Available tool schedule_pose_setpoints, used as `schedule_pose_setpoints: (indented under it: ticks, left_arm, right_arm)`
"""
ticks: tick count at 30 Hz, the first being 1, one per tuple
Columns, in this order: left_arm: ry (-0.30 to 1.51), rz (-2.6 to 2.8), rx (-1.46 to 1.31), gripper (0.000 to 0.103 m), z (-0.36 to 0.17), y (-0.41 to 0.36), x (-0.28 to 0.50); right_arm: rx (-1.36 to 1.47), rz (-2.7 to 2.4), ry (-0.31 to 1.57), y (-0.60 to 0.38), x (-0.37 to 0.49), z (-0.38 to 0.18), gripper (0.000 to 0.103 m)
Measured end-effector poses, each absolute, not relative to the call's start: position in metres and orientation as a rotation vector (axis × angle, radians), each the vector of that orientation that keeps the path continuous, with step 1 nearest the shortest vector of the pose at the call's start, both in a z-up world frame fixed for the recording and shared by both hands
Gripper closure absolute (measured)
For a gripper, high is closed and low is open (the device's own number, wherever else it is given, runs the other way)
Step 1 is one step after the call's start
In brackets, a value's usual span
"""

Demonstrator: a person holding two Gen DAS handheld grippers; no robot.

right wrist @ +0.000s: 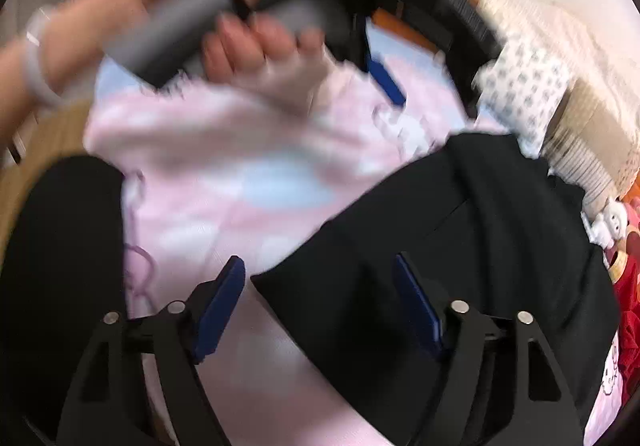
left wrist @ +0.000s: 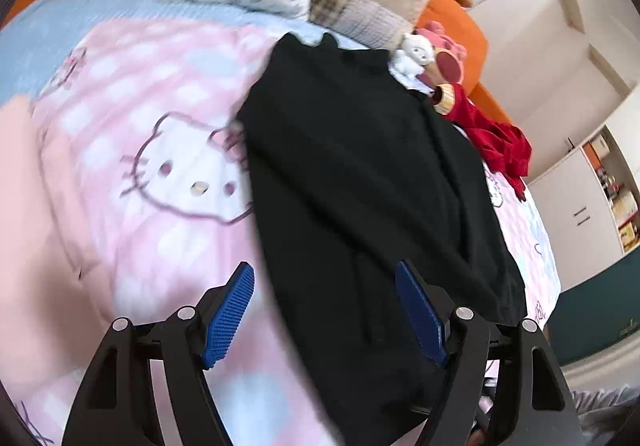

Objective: Fold large clothes

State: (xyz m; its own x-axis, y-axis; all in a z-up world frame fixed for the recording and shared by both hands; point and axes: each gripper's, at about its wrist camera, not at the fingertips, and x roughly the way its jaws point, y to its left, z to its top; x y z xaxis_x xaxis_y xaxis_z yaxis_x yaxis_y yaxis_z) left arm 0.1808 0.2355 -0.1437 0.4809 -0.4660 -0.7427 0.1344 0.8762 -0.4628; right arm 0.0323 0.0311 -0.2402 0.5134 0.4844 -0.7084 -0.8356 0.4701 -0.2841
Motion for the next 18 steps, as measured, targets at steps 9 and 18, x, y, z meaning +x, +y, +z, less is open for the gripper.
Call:
schedule_pose_setpoints:
  ticks: [9,18]
  left_arm:
    - [1.041,-0.302,-0.395,0.027,-0.167,0.266,0.228]
    - [1.054,-0.119,-0.357,0.027,-0.175,0.252,0.362]
  right_arm:
    - [-0.683,0.845,0.554,0.021,0.034,-0.258,0.088]
    - [-0.262,0.908,0.649,-0.051,0.073,-0.202,0.09]
